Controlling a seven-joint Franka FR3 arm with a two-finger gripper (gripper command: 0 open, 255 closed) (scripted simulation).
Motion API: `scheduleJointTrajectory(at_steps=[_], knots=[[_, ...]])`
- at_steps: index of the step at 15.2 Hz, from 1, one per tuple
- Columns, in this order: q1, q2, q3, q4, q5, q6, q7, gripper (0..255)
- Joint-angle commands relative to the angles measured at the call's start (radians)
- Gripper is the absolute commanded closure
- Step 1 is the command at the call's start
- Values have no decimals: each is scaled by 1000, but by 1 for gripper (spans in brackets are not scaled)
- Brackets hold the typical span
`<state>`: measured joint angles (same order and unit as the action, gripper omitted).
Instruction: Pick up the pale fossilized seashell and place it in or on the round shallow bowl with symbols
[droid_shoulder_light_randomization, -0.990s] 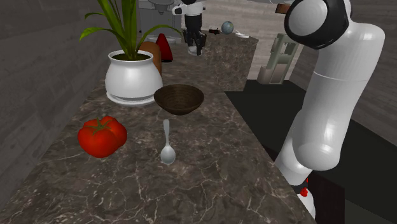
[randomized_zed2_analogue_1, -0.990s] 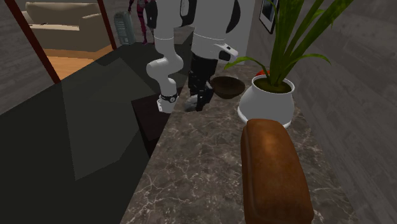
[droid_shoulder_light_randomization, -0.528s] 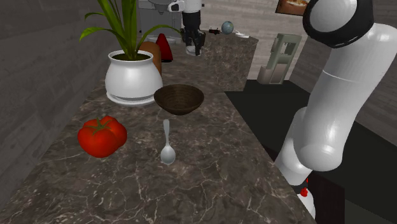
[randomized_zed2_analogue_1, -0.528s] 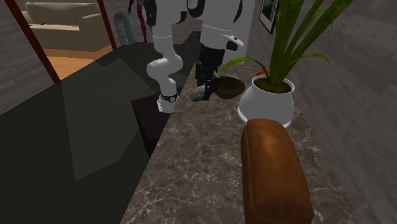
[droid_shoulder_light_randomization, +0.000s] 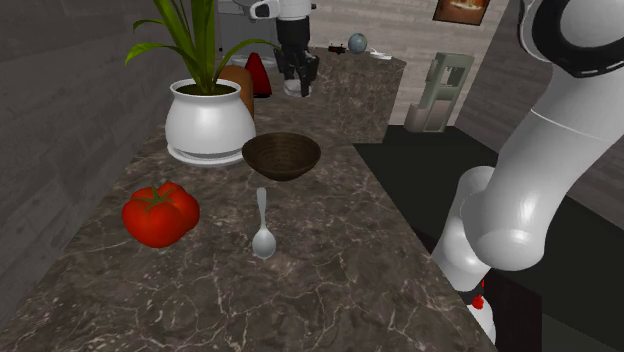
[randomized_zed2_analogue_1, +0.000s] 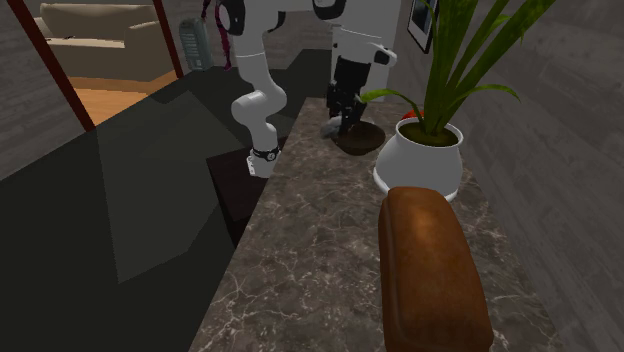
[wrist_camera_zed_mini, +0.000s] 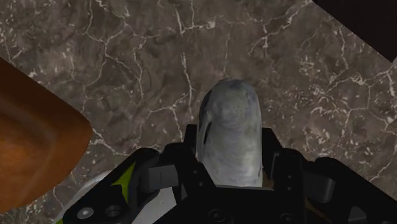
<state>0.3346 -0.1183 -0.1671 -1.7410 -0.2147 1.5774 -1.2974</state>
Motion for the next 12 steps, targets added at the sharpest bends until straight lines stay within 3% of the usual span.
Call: scheduleJointTrajectory(at_steps=[1,12], knots=[[23,-34,30,-37,1,-8,55,255],[127,-124,182,-137,46,-45,305,255]])
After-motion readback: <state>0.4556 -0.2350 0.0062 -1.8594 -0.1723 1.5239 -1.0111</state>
